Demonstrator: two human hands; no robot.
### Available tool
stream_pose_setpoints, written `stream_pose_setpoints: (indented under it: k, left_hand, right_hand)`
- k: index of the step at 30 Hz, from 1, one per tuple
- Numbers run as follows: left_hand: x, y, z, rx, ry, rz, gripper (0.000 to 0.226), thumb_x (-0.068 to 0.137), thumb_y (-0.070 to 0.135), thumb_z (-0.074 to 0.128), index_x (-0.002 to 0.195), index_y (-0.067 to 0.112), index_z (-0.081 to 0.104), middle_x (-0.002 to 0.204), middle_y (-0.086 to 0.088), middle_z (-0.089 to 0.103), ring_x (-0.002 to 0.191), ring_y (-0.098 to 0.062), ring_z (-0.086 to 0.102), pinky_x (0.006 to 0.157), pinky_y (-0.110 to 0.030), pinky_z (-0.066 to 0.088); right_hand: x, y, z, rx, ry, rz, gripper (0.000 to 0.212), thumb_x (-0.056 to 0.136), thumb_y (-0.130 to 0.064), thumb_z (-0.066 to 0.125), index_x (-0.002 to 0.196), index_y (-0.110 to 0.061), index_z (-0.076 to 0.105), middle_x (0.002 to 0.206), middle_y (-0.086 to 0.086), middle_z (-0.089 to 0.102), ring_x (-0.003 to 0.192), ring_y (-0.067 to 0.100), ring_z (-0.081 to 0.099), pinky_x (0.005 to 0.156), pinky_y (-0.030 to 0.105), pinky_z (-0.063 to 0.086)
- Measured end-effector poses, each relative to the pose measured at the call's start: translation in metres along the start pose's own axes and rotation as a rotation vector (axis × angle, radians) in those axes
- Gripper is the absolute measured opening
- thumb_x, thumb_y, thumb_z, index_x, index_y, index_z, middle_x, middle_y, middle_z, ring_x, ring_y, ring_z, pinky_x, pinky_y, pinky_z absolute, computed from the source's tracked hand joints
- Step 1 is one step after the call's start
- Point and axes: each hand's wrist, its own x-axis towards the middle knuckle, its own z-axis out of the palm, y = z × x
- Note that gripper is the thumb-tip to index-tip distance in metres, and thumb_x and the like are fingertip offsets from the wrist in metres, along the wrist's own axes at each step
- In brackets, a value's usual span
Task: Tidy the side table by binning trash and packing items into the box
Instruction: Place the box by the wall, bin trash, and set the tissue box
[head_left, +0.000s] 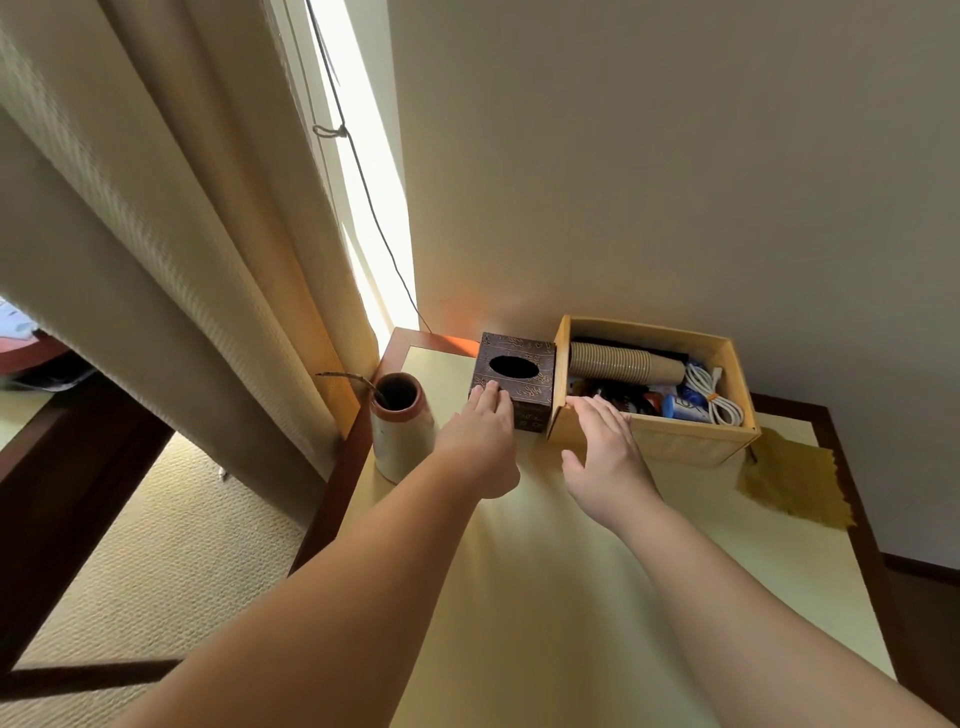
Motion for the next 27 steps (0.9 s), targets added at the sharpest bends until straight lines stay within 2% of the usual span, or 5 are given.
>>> stream_pose_setpoints:
  k: [8, 10, 13, 19, 27]
  left_hand:
    - [-0.035, 0.007, 0.005, -0.273, 0.223, 0.018, 0.071, 0.095, 0.012, 0.059, 0.16, 0.017, 0.032, 0.167, -0.006, 0.031, 0.154, -0.027, 0.028, 0.121, -0.036, 0.031]
    - [-0.065, 0.005, 0.016, -0.429, 0.545, -0.07, 0.018, 0.098, 0.028, 0.063, 0.114, 0.022, 0.066, 0.111, 0.003, 0.068, 0.101, -0.017, 0.066, 0.086, -0.031, 0.058]
    - [-0.103, -0.01, 0.033, -0.736, 0.779, -0.344, 0.035, 0.093, 0.054, 0.068, 0.078, 0.025, 0.054, 0.071, 0.008, 0.058, 0.061, -0.014, 0.057, 0.056, -0.034, 0.055]
    - [-0.091, -0.06, 0.029, -0.828, 0.59, -0.568, 0.101, 0.073, 0.072, 0.079, 0.149, 0.029, 0.028, 0.148, 0.0, 0.045, 0.13, -0.026, 0.054, 0.105, -0.049, 0.053]
    - [-0.046, -0.081, 0.011, -0.809, 0.629, -0.384, 0.069, 0.085, 0.049, 0.081, 0.141, 0.03, 0.046, 0.129, 0.006, 0.06, 0.111, -0.014, 0.058, 0.091, -0.032, 0.045]
  right_hand:
    - [-0.021, -0.019, 0.018, -0.159, 0.133, -0.079, 0.076, 0.094, 0.001, 0.05, 0.164, -0.017, 0.025, 0.173, -0.001, 0.014, 0.16, 0.016, -0.001, 0.127, 0.037, -0.012]
    - [-0.03, -0.033, 0.032, -0.146, 0.136, -0.159, 0.076, 0.09, 0.005, 0.047, 0.162, -0.014, 0.03, 0.172, 0.002, 0.019, 0.16, 0.016, 0.002, 0.128, 0.038, -0.008]
    - [-0.031, -0.054, 0.05, -0.155, -0.004, -0.224, 0.081, 0.088, 0.002, 0.046, 0.164, -0.015, 0.025, 0.173, 0.005, 0.016, 0.161, 0.017, 0.002, 0.128, 0.035, -0.007]
    - [0.008, -0.08, 0.052, -0.429, -0.245, -0.116, 0.089, 0.093, -0.008, 0.048, 0.166, -0.017, -0.003, 0.173, 0.009, -0.012, 0.16, 0.028, -0.011, 0.129, 0.042, -0.004]
    - [0.031, -0.087, 0.052, -0.572, -0.302, -0.044, 0.095, 0.091, -0.009, 0.055, 0.166, -0.017, -0.003, 0.174, 0.011, -0.008, 0.16, 0.03, -0.004, 0.13, 0.044, -0.001]
